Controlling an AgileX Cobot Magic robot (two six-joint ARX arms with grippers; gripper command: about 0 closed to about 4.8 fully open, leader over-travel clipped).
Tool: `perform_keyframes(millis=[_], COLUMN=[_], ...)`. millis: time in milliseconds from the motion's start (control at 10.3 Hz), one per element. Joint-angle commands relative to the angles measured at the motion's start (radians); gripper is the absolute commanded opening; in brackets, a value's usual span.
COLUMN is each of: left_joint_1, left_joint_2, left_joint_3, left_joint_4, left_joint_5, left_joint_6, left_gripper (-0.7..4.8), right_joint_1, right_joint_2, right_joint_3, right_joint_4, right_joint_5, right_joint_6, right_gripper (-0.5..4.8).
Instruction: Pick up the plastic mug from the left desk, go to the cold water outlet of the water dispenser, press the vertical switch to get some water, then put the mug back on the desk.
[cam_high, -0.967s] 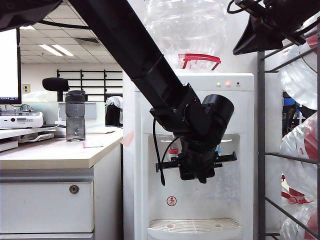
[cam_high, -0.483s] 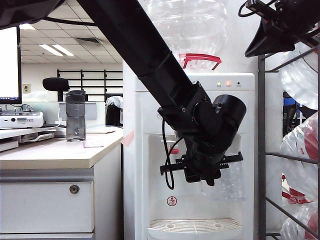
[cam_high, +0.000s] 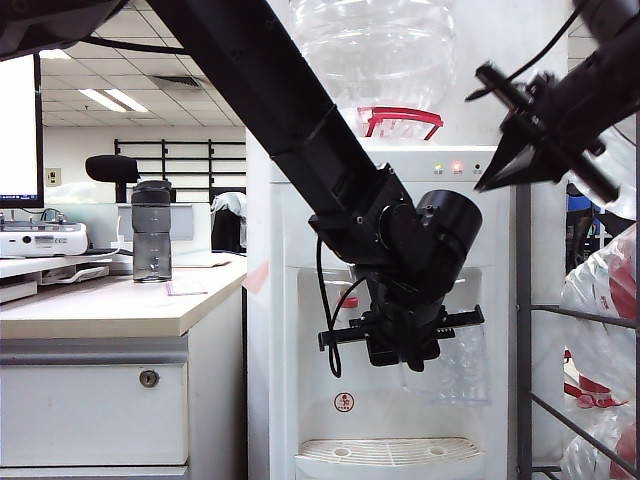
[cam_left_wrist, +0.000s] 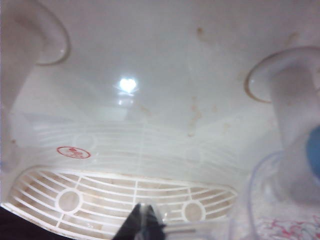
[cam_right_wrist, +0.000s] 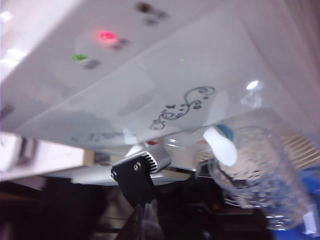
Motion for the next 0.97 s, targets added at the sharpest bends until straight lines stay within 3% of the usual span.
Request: perform_keyframes(millis=[97, 870, 967], left_joint_1=[0.011, 0.016, 0.016], left_joint_2=[-0.009, -0.009, -0.009], left_joint_3=[0.006, 0.004, 0.004], left_joint_4=[0.021, 0.06, 0.063], left_joint_5=[0.018, 0.035, 0.035], left_joint_6=[0.008, 0.037, 0.037], left_gripper=[-0.07, -0.07, -0.07], right_joint_1=[0.0, 0.0, 0.0], right_joint_2=[0.075, 0.165, 0.165], right_joint_3=[0.037, 0.093, 0.093], right_joint_4=[0.048, 0.042, 0.001], right_joint_5=[-0.022, -0.042, 0.001], right_joint_6=[0.072, 0.013, 0.111], right_gripper=[-0.05, -0.05, -0.05])
